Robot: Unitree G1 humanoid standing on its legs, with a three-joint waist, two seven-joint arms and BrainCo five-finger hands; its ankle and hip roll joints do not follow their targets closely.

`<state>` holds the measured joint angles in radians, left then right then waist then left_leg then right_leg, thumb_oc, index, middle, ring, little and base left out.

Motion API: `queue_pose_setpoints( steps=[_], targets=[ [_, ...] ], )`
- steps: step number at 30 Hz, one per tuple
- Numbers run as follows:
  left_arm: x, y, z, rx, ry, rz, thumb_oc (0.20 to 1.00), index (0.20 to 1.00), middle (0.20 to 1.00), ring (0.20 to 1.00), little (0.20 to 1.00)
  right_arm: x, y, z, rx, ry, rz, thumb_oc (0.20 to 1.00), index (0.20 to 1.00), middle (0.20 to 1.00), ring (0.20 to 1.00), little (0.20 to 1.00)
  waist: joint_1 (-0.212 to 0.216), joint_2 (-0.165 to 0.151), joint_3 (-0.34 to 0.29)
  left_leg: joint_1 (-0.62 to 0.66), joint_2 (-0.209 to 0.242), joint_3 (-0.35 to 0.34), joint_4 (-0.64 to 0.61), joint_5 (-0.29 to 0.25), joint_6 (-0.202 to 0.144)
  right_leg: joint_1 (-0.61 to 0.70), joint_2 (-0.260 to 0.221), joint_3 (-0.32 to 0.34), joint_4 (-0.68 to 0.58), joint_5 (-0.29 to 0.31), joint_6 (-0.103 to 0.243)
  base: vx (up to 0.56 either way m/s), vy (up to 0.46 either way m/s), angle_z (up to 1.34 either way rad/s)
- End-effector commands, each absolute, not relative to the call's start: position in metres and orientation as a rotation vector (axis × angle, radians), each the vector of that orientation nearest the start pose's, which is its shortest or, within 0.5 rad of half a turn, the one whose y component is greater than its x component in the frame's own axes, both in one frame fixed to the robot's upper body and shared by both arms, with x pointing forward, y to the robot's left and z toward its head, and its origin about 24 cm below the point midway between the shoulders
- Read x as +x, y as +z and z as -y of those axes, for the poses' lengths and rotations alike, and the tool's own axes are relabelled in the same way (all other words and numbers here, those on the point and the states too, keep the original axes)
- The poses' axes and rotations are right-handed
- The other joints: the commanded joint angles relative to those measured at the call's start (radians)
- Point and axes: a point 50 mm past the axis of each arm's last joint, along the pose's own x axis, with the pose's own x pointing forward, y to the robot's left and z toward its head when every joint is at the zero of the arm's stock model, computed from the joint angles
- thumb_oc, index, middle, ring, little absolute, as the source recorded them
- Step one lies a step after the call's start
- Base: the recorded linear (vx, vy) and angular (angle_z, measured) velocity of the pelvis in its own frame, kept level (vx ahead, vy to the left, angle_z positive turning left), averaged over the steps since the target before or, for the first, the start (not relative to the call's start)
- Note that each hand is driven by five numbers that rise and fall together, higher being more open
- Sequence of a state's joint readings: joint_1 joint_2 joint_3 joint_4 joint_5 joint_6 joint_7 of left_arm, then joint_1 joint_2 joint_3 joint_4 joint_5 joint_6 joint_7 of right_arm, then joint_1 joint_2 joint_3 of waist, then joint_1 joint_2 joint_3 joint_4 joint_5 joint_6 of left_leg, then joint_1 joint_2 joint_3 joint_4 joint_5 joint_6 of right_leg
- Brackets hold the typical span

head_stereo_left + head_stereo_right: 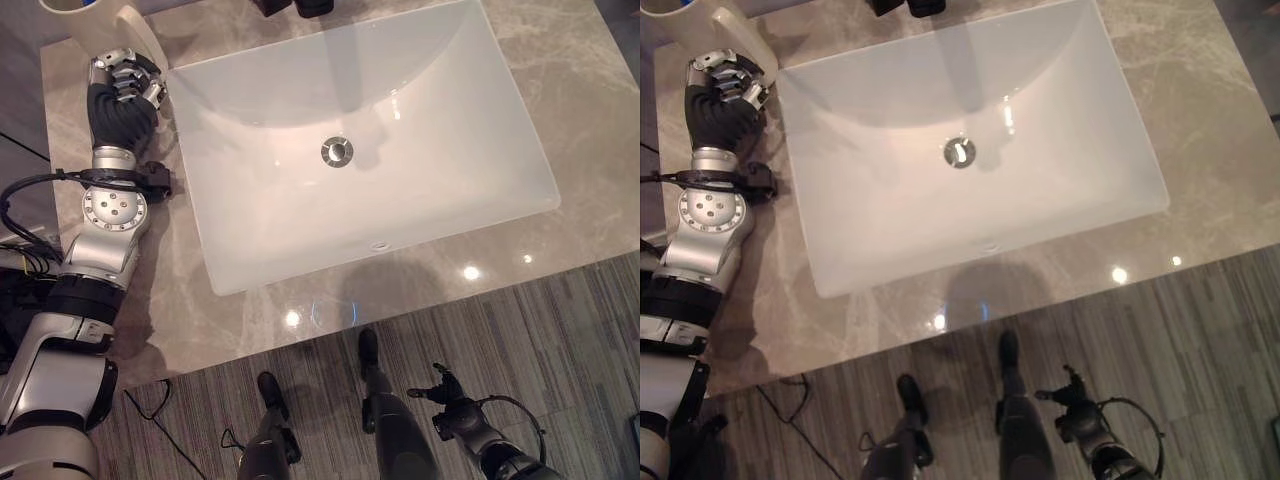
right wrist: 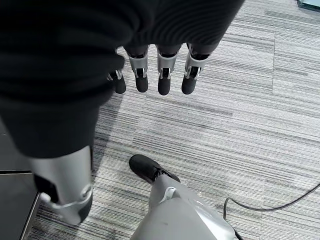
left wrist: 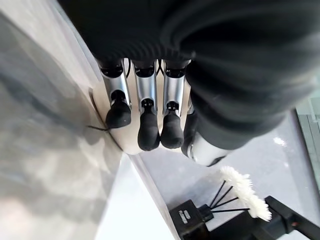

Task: Put brush and paste in cup on sink, flatten towel.

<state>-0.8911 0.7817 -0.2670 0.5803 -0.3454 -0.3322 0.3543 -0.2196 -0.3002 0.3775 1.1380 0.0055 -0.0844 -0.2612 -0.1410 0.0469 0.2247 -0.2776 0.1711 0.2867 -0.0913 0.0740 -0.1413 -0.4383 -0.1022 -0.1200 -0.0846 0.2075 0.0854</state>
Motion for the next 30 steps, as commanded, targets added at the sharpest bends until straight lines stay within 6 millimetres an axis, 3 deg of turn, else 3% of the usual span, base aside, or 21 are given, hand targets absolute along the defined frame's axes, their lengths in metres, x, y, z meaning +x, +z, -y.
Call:
queue_pose_setpoints(
  steps=[1,5,8,14,22,30],
  targets=[
    [0.364,0.263,-0.269,0.415,0.381,0.62,0.2,0.2,0.2,0.2,0.2,0.213,-0.109,0.225,-0.607,-0.077,-0.746,1.0,1.0,1.0,1.0,1.0,-0.02,-0.004,0.027,0.033,-0.008,-0.054,0.004,0.03,-0.013,0.03,-0.041,0.042,0.052,-0.049,0.087,0.0,-0.001,-0.08],
    [0.356,0.249,-0.264,0.364,0.339,0.633,0.2,0.2,0.2,0.2,0.2,0.209,-0.111,0.226,-0.597,-0.085,-0.761,1.0,1.0,1.0,1.0,1.0,-0.012,-0.008,0.027,0.036,-0.009,-0.059,0.004,0.028,-0.01,0.037,-0.044,0.041,0.053,-0.051,0.085,0.0,0.0,0.0],
    [0.337,0.224,-0.276,0.319,0.344,0.616,0.2,0.2,0.2,0.2,0.2,0.207,-0.112,0.23,-0.589,-0.102,-0.767,1.0,1.0,1.0,1.0,1.0,0.006,-0.008,0.024,0.042,-0.013,-0.061,0.004,0.024,-0.007,0.047,-0.048,0.04,0.046,-0.051,0.084,0.0,0.0,0.0],
    [0.325,0.209,-0.302,0.352,0.431,0.562,0.2,0.2,0.2,0.2,0.2,0.208,-0.11,0.232,-0.596,-0.103,-0.759,1.0,1.0,1.0,1.0,1.0,0.018,-0.005,0.022,0.036,-0.016,-0.063,0.004,0.023,-0.008,0.048,-0.051,0.034,0.033,-0.042,0.085,0.0,0.0,0.0],
    [0.327,0.225,-0.328,0.476,0.564,0.537,0.2,0.2,0.2,0.2,0.2,0.215,-0.107,0.228,-0.613,-0.073,-0.725,1.0,1.0,1.0,1.0,1.0,0.017,-0.016,0.013,-0.002,-0.021,-0.066,0.004,0.029,-0.01,0.027,-0.049,0.039,0.008,-0.016,0.092,0.0,0.0,0.0],
    [0.346,0.261,-0.331,0.588,0.62,0.529,0.2,0.2,0.2,0.2,0.2,0.214,-0.107,0.23,-0.615,-0.07,-0.727,1.0,1.0,1.0,1.0,1.0,-0.009,-0.02,0.007,-0.047,-0.028,-0.073,0.004,0.038,-0.011,-0.01,-0.052,0.056,-0.003,0.003,0.101,0.01,0.006,-0.01]
  ],
)
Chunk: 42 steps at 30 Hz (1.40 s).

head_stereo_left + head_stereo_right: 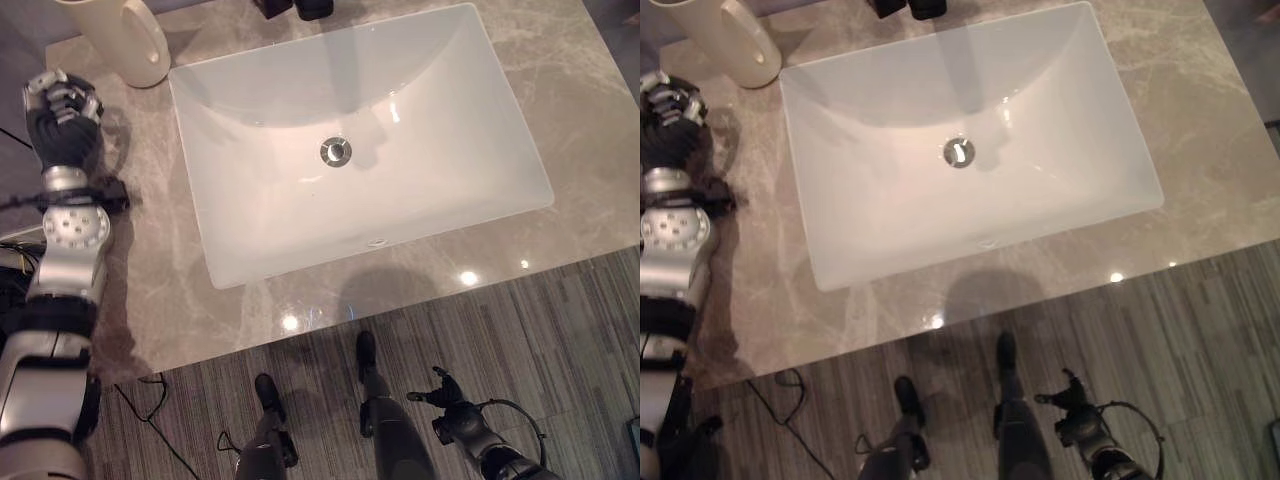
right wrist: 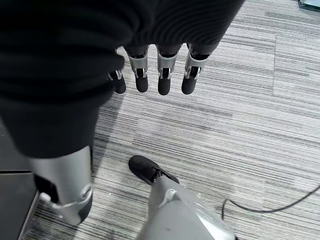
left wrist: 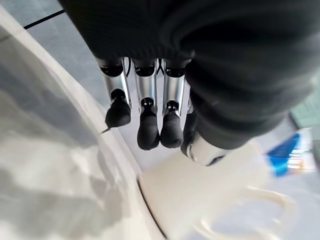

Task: Put brush and paste in cup on sink, flatten towel.

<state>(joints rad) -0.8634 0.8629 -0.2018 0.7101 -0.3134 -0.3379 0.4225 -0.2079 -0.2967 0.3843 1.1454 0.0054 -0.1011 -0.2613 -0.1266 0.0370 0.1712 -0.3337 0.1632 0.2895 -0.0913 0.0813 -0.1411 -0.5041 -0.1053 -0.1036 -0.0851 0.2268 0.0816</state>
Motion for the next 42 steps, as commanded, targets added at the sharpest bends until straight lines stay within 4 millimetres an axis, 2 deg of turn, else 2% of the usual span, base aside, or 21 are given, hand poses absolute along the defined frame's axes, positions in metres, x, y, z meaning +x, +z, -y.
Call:
queue_pose_setpoints(
  steps=[1,8,13,25,32,39,42],
  targets=[
    [0.35,0.265,-0.327,0.591,0.617,0.533,0.2,0.2,0.2,0.2,0.2,0.214,-0.107,0.229,-0.611,-0.071,-0.726,1.0,1.0,1.0,1.0,1.0,-0.025,-0.01,0.057,0.002,-0.02,-0.077,0.004,0.032,-0.011,0.049,-0.049,0.042,-0.002,-0.015,0.103,0.02,0.006,-0.1],
    [0.363,0.275,-0.32,0.624,0.619,0.497,0.2,0.2,0.2,0.2,0.2,0.214,-0.107,0.228,-0.583,-0.081,-0.725,1.0,1.0,1.0,1.0,1.0,-0.043,-0.002,0.048,-0.024,-0.025,-0.087,0.004,0.034,-0.008,0.025,-0.058,0.049,-0.002,-0.014,0.109,0.03,0.014,-0.04],
    [0.366,0.274,-0.314,0.613,0.603,0.507,0.2,0.2,0.2,0.2,0.2,0.215,-0.107,0.224,-0.575,-0.069,-0.716,1.0,1.0,1.0,1.0,1.0,-0.045,-0.002,0.046,-0.023,-0.027,-0.085,0.004,0.032,-0.008,0.022,-0.058,0.055,-0.002,-0.014,0.11,0.01,0.002,0.0],
    [0.383,0.277,-0.276,0.562,0.505,0.541,0.2,0.2,0.2,0.2,0.2,0.212,-0.108,0.224,-0.554,-0.073,-0.71,1.0,1.0,1.0,1.0,1.0,-0.064,0.008,0.04,-0.021,-0.027,-0.071,0.004,0.028,-0.006,0.011,-0.06,0.079,-0.002,-0.014,0.109,0.0,0.001,0.0],
    [0.387,0.279,-0.264,0.552,0.479,0.545,0.2,0.2,0.2,0.2,0.2,0.202,-0.112,0.23,-0.559,-0.092,-0.746,1.0,1.0,1.0,1.0,1.0,-0.074,0.007,0.04,-0.015,-0.022,-0.055,0.004,0.026,-0.007,0.006,-0.054,0.095,-0.002,-0.011,0.11,0.0,-0.002,0.0],
    [0.391,0.28,-0.262,0.543,0.485,0.528,0.2,0.2,0.2,0.2,0.2,0.196,-0.114,0.235,-0.565,-0.1,-0.761,1.0,1.0,1.0,1.0,1.0,-0.085,0.005,0.039,-0.017,-0.014,-0.049,0.004,0.031,-0.009,-0.002,-0.048,0.1,-0.002,-0.011,0.107,-0.01,-0.019,-0.07],
    [0.391,0.283,-0.267,0.556,0.508,0.517,0.2,0.2,0.2,0.2,0.2,0.196,-0.114,0.236,-0.559,-0.105,-0.756,1.0,1.0,1.0,1.0,1.0,-0.089,0.002,0.036,-0.02,-0.01,-0.043,0.004,0.033,-0.011,-0.007,-0.043,0.105,-0.002,-0.007,0.107,0.0,0.0,0.0]
  ],
)
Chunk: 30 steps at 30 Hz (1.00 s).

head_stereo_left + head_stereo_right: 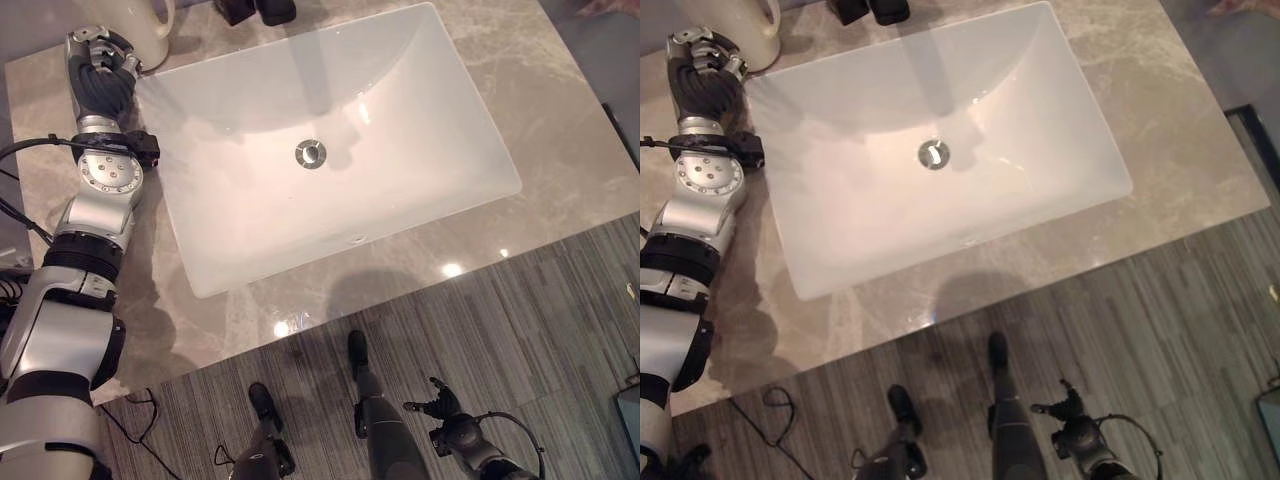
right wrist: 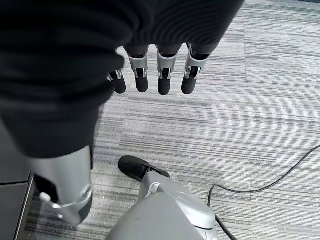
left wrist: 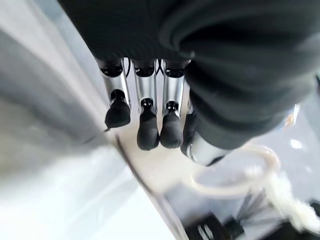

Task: Put brush and paste in cup on sink, flatten towel.

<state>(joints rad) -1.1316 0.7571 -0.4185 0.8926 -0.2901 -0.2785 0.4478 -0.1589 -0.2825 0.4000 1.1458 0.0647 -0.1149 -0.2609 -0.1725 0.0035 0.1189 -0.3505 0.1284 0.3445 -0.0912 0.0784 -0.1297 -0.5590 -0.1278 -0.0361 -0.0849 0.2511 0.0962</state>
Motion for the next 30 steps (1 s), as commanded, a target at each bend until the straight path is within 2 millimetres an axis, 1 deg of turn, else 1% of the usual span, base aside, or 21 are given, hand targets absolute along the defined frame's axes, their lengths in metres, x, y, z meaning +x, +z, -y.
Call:
queue_pose_setpoints(
  steps=[1,3,4,5,6,7,8,9,11,14,15,17,18,21,22,23,24,25,27,28,30],
  targets=[
    [0.391,0.284,-0.269,0.553,0.513,0.516,0.2,0.2,0.2,0.2,0.2,0.197,-0.113,0.236,-0.558,-0.104,-0.752,1.0,1.0,1.0,1.0,1.0,-0.044,0.035,0.087,-0.004,0.026,-0.097,0.004,0.037,-0.023,0.045,-0.02,0.038,-0.002,-0.031,0.092,0.0,0.0,0.0],
    [0.391,0.285,-0.269,0.556,0.519,0.517,0.2,0.2,0.2,0.2,0.2,0.198,-0.112,0.235,-0.556,-0.104,-0.745,1.0,1.0,1.0,1.0,1.0,-0.045,0.033,0.088,-0.005,0.027,-0.096,0.004,0.038,-0.023,0.042,-0.019,0.039,-0.002,-0.03,0.092,0.04,0.013,-0.01],
    [0.39,0.288,-0.271,0.56,0.527,0.516,0.2,0.2,0.2,0.2,0.2,0.196,-0.113,0.235,-0.553,-0.105,-0.749,1.0,1.0,1.0,1.0,1.0,-0.043,0.036,0.083,0.005,0.029,-0.103,0.004,0.011,-0.029,0.05,-0.017,0.044,-0.002,-0.052,0.101,0.0,0.0,0.0],
    [0.39,0.29,-0.272,0.563,0.529,0.519,0.2,0.2,0.2,0.2,0.2,0.196,-0.113,0.236,-0.552,-0.105,-0.748,1.0,1.0,1.0,1.0,1.0,-0.047,0.03,0.088,-0.008,0.028,-0.096,0.004,0.039,-0.024,0.037,-0.017,0.041,-0.002,-0.029,0.092,0.08,0.024,-0.03],
    [0.391,0.29,-0.27,0.561,0.528,0.521,0.2,0.2,0.2,0.2,0.2,0.195,-0.114,0.237,-0.554,-0.107,-0.752,1.0,1.0,1.0,1.0,1.0,-0.043,0.036,0.083,0.001,0.029,-0.105,0.004,0.013,-0.029,0.047,-0.016,0.043,-0.002,-0.052,0.1,-0.09,-0.043,-0.03],
    [0.391,0.293,-0.27,0.558,0.53,0.523,0.2,0.2,0.2,0.2,0.2,0.195,-0.114,0.237,-0.552,-0.111,-0.755,1.0,1.0,1.0,1.0,1.0,-0.048,0.029,0.088,-0.013,0.028,-0.098,0.004,0.041,-0.023,0.034,-0.018,0.038,-0.002,-0.028,0.092,0.08,0.026,-0.03],
    [0.391,0.292,-0.27,0.561,0.53,0.52,0.2,0.2,0.2,0.2,0.2,0.194,-0.114,0.238,-0.549,-0.114,-0.757,1.0,1.0,1.0,1.0,1.0,-0.045,0.034,0.082,-0.004,0.028,-0.108,0.004,0.014,-0.029,0.045,-0.017,0.04,-0.002,-0.052,0.1,-0.09,-0.034,-0.02],
    [0.391,0.293,-0.269,0.562,0.53,0.523,0.2,0.2,0.2,0.2,0.2,0.193,-0.114,0.239,-0.549,-0.115,-0.76,1.0,1.0,1.0,1.0,1.0,-0.05,0.029,0.087,-0.017,0.027,-0.101,0.004,0.041,-0.023,0.033,-0.019,0.036,-0.002,-0.028,0.092,0.0,0.0,0.0],
    [0.392,0.293,-0.266,0.569,0.525,0.529,0.2,0.2,0.2,0.2,0.2,0.191,-0.115,0.238,-0.546,-0.115,-0.763,1.0,1.0,1.0,1.0,1.0,-0.049,0.027,0.085,-0.02,0.025,-0.105,0.004,0.041,-0.022,0.032,-0.021,0.033,-0.002,-0.029,0.093,-0.05,-0.015,0.0],
    [0.393,0.279,-0.261,0.559,0.499,0.517,0.2,0.2,0.2,0.2,0.2,0.187,-0.118,0.239,-0.551,-0.113,-0.785,1.0,1.0,1.0,1.0,1.0,-0.046,0.025,0.08,-0.008,0.023,-0.11,0.004,0.036,-0.019,0.047,-0.023,0.027,-0.002,-0.031,0.092,0.0,0.0,0.0],
    [0.393,0.279,-0.261,0.559,0.499,0.517,0.2,0.2,0.2,0.2,0.2,0.187,-0.118,0.239,-0.552,-0.113,-0.785,1.0,1.0,1.0,1.0,1.0,-0.046,0.025,0.08,-0.007,0.023,-0.11,0.004,0.036,-0.019,0.048,-0.023,0.027,-0.002,-0.031,0.092,0.0,0.0,0.0],
    [0.391,0.262,-0.255,0.531,0.459,0.514,0.2,0.2,0.2,0.2,0.2,0.183,-0.121,0.24,-0.556,-0.111,-0.808,1.0,1.0,1.0,1.0,1.0,-0.037,0.022,0.073,0.025,0.024,-0.113,0.004,0.028,-0.018,0.082,-0.027,0.022,-0.002,-0.039,0.089,0.0,0.0,0.0],
    [0.391,0.262,-0.255,0.531,0.459,0.513,0.2,0.2,0.2,0.2,0.2,0.183,-0.121,0.24,-0.556,-0.111,-0.808,1.0,1.0,1.0,1.0,1.0,-0.037,0.022,0.073,0.026,0.024,-0.113,0.004,0.028,-0.018,0.084,-0.027,0.022,-0.002,-0.039,0.089,0.02,-0.001,-0.03],
    [0.385,0.243,-0.251,0.496,0.411,0.519,0.2,0.2,0.2,0.2,0.2,0.178,-0.123,0.242,-0.563,-0.116,-0.831,1.0,1.0,1.0,1.0,1.0,-0.024,0.019,0.061,0.076,0.027,-0.117,0.004,0.019,-0.017,0.143,-0.032,0.01,-0.002,-0.052,0.087,0.01,-0.003,0.0],
    [0.385,0.243,-0.251,0.496,0.411,0.519,0.263,0.263,0.263,0.263,0.263,0.178,-0.123,0.242,-0.563,-0.116,-0.831,1.0,1.0,1.0,1.0,1.0,-0.024,0.02,0.061,0.076,0.027,-0.117,0.004,0.019,-0.017,0.143,-0.032,0.01,-0.002,-0.052,0.087,0.0,0.0,0.0],
    [0.379,0.231,-0.244,0.433,0.362,0.539,0.73,0.73,0.73,0.73,0.73,0.176,-0.124,0.242,-0.553,-0.123,-0.843,1.0,1.0,1.0,1.0,1.0,-0.015,0.018,0.056,0.11,0.027,-0.125,0.004,0.015,-0.017,0.185,-0.034,-0.001,-0.002,-0.059,0.085,0.02,-0.017,0.03],
    [0.375,0.226,-0.24,0.408,0.338,0.552,1.0,1.0,1.0,1.0,1.0,0.175,-0.125,0.242,-0.548,-0.124,-0.847,1.0,1.0,1.0,1.0,1.0,-0.011,0.017,0.053,0.131,0.028,-0.129,0.004,0.011,-0.017,0.211,-0.036,-0.01,-0.002,-0.067,0.084,0.02,-0.017,0.04],
    [0.375,0.226,-0.24,0.408,0.338,0.552,1.0,1.0,1.0,1.0,1.0,0.175,-0.125,0.242,-0.548,-0.124,-0.847,1.0,1.0,1.0,1.0,1.0,-0.011,0.017,0.053,0.131,0.028,-0.129,0.004,0.011,-0.017,0.211,-0.036,-0.011,-0.002,-0.067,0.084,0.01,-0.012,0.1],
    [0.348,0.21,-0.237,0.294,0.267,0.617,1.0,1.0,1.0,1.0,1.0,0.168,-0.128,0.241,-0.536,-0.126,-0.88,1.0,1.0,1.0,1.0,1.0,0.016,0.015,0.04,0.195,0.036,-0.14,0.004,0.004,-0.016,0.281,-0.033,-0.043,0.009,-0.096,0.074,0.0,-0.016,0.17],
    [0.348,0.21,-0.237,0.294,0.268,0.617,1.0,1.0,1.0,1.0,1.0,0.168,-0.128,0.241,-0.537,-0.125,-0.88,1.0,1.0,1.0,1.0,1.0,0.015,0.015,0.038,0.192,0.035,-0.141,0.004,0.006,-0.016,0.279,-0.033,-0.043,0.009,-0.094,0.074,-0.01,-0.018,0.16],
    [0.331,0.204,-0.238,0.273,0.26,0.651,1.0,1.0,1.0,1.0,1.0,0.166,-0.13,0.241,-0.531,-0.118,-0.895,1.0,1.0,1.0,1.0,1.0,0.033,0.014,0.027,0.212,0.038,-0.147,0.004,0.002,-0.015,0.31,-0.028,-0.055,0.008,-0.108,0.07,-0.01,-0.006,0.13]
  ],
)
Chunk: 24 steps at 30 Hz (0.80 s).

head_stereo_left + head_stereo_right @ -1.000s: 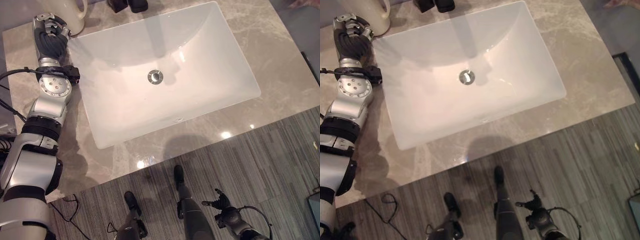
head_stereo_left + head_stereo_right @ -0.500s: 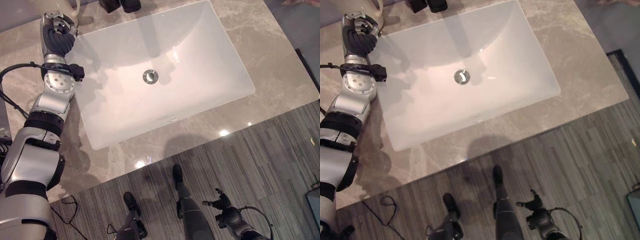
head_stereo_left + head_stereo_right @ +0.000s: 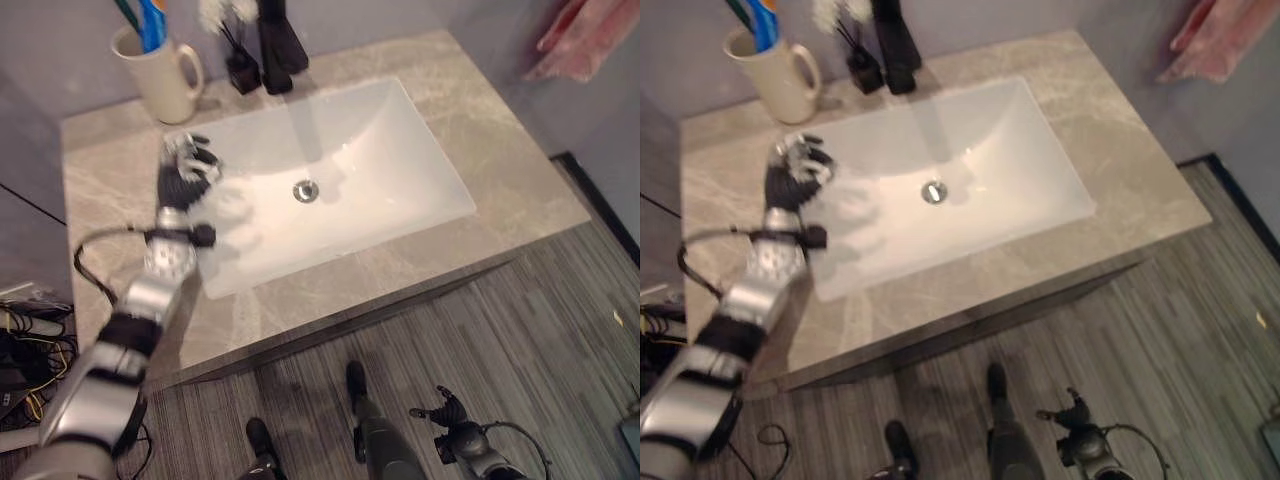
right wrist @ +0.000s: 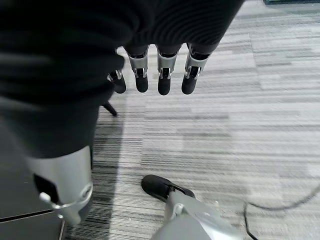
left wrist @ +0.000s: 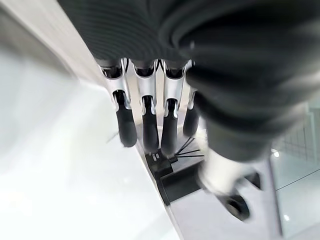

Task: Put brush and paste in cup on sink, flatten towel.

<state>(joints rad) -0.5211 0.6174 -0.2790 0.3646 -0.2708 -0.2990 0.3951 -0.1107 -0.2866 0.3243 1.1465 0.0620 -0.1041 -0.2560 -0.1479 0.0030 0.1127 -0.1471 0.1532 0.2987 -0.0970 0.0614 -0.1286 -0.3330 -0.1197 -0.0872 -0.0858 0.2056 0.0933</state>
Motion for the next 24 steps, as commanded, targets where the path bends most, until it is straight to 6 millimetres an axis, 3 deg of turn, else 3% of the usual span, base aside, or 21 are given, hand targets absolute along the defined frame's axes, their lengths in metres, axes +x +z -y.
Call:
queue_pose_setpoints(
  steps=[1,4,5,6,7,9,11,13,14,15,16,17,18,19,24],
  targets=[
    [0.32,0.201,-0.242,0.282,0.263,0.673,1.0,1.0,1.0,1.0,1.0,0.16,-0.132,0.242,-0.536,-0.112,-0.913,1.0,1.0,1.0,1.0,1.0,0.016,0.013,0.026,0.025,0.016,-0.099,0.01,0.014,-0.018,0.105,-0.035,-0.009,0.004,-0.067,0.074,-0.04,0.003,0.13],
    [0.291,0.2,-0.253,0.261,0.305,0.741,1.0,1.0,1.0,1.0,1.0,0.152,-0.136,0.247,-0.549,-0.121,-0.956,1.0,1.0,1.0,1.0,1.0,0.039,0.011,-0.002,0.04,0.022,-0.106,0.01,0.011,-0.019,0.133,-0.034,-0.027,-0.001,-0.078,0.073,-0.05,-0.002,0.09],
    [0.27,0.2,-0.262,0.238,0.357,0.782,1.0,1.0,1.0,1.0,1.0,0.142,-0.139,0.253,-0.551,-0.145,-1.004,1.0,1.0,1.0,1.0,1.0,0.056,0.009,-0.017,0.049,0.023,-0.118,0.01,0.012,-0.018,0.153,-0.032,-0.042,0.004,-0.088,0.069,-0.05,-0.014,0.2],
    [0.269,0.199,-0.263,0.239,0.36,0.781,1.0,1.0,1.0,1.0,1.0,0.142,-0.139,0.253,-0.553,-0.143,-1.004,1.0,1.0,1.0,1.0,1.0,0.052,0.009,-0.02,0.043,0.022,-0.119,0.01,0.016,-0.018,0.149,-0.033,-0.043,0.002,-0.083,0.068,-0.01,-0.024,0.24],
    [0.249,0.19,-0.278,0.235,0.455,0.78,1.0,1.0,1.0,1.0,1.0,0.127,-0.143,0.257,-0.563,-0.154,-1.058,1.0,1.0,1.0,1.0,1.0,0.072,0.008,-0.03,0.062,0.025,-0.134,0.01,0.009,-0.015,0.177,-0.031,-0.058,0.021,-0.106,0.065,0.02,-0.01,0.23],
    [0.231,0.176,-0.294,0.258,0.556,0.738,1.0,1.0,1.0,1.0,1.0,0.115,-0.146,0.262,-0.57,-0.161,-1.101,1.0,1.0,1.0,1.0,1.0,0.087,0.008,-0.038,0.071,0.023,-0.148,0.01,0.01,-0.009,0.183,-0.032,-0.071,0.055,-0.124,0.059,0.01,-0.005,0.25],
    [0.209,0.145,-0.316,0.285,0.697,0.602,1.0,1.0,1.0,1.0,1.0,0.101,-0.149,0.266,-0.57,-0.171,-1.136,1.0,1.0,1.0,1.0,1.0,0.099,0.008,-0.034,0.091,0.021,-0.166,0.01,0.007,-0.004,0.2,-0.033,-0.081,0.09,-0.15,0.053,0.01,-0.002,0.36],
    [0.175,0.086,-0.352,0.188,0.934,0.341,1.0,1.0,1.0,1.0,1.0,0.087,-0.151,0.269,-0.567,-0.18,-1.175,1.0,1.0,1.0,1.0,1.0,0.119,0.007,-0.039,0.11,0.016,-0.175,0.01,0.006,0.002,0.239,-0.034,-0.094,0.079,-0.159,0.048,0.03,-0.026,0.26],
    [0.175,0.086,-0.352,0.188,0.934,0.341,1.0,1.0,1.0,1.0,1.0,0.086,-0.151,0.269,-0.568,-0.18,-1.175,1.0,1.0,1.0,1.0,1.0,0.118,0.006,-0.04,0.111,0.016,-0.176,0.01,0.006,0.002,0.241,-0.034,-0.095,0.077,-0.158,0.048,0.02,-0.03,0.21],
    [0.16,0.047,-0.369,0.116,1.081,0.161,1.0,1.0,1.0,1.0,1.0,0.086,-0.151,0.27,-0.565,-0.182,-1.173,1.0,1.0,1.0,1.0,1.0,0.122,0.01,-0.042,0.12,0.014,-0.176,0.01,0.006,0.003,0.254,-0.034,-0.098,0.069,-0.16,0.049,0.0,-0.01,0.22],
    [0.149,0.03,-0.374,0.116,1.121,0.073,1.0,1.0,1.0,1.0,1.0,0.088,-0.15,0.271,-0.565,-0.19,-1.167,1.0,1.0,1.0,1.0,1.0,0.125,0.011,-0.042,0.121,0.011,-0.176,0.01,0.009,0.005,0.257,-0.034,-0.1,0.063,-0.159,0.049,0.0,-0.01,0.16],
    [0.149,0.03,-0.374,0.116,1.12,0.074,1.0,1.0,1.0,1.0,1.0,0.087,-0.15,0.27,-0.565,-0.19,-1.168,1.0,1.0,1.0,1.0,1.0,0.125,0.011,-0.042,0.122,0.011,-0.176,0.01,0.009,0.005,0.259,-0.033,-0.101,0.061,-0.158,0.049,0.0,0.0,0.0],
    [0.131,0.003,-0.377,0.102,1.161,-0.073,1.0,1.0,1.0,1.0,1.0,0.088,-0.15,0.271,-0.572,-0.189,-1.167,1.0,1.0,1.0,1.0,1.0,0.13,0.013,-0.042,0.13,0.009,-0.177,0.01,0.007,0.008,0.266,-0.033,-0.099,0.059,-0.16,0.048,0.02,0.004,-0.03],
    [0.098,-0.041,-0.373,0.11,1.196,-0.335,1.0,1.0,1.0,1.0,1.0,0.09,-0.15,0.271,-0.576,-0.19,-1.16,1.0,1.0,1.0,1.0,1.0,0.131,0.016,-0.047,0.142,0.007,-0.173,0.01,0.002,0.013,0.274,-0.033,-0.095,0.062,-0.166,0.048,0.0,0.0,0.0],
    [0.015,-0.138,-0.312,-0.042,1.081,-1.052,1.0,1.0,1.0,1.0,1.0,0.104,-0.147,0.266,-0.58,-0.151,-1.11,1.0,1.0,1.0,1.0,1.0,0.112,0.026,-0.067,0.174,0.004,-0.153,0.01,-0.018,0.026,0.283,-0.022,-0.064,0.056,-0.165,0.046,0.01,0.014,-0.03]
  ],
)
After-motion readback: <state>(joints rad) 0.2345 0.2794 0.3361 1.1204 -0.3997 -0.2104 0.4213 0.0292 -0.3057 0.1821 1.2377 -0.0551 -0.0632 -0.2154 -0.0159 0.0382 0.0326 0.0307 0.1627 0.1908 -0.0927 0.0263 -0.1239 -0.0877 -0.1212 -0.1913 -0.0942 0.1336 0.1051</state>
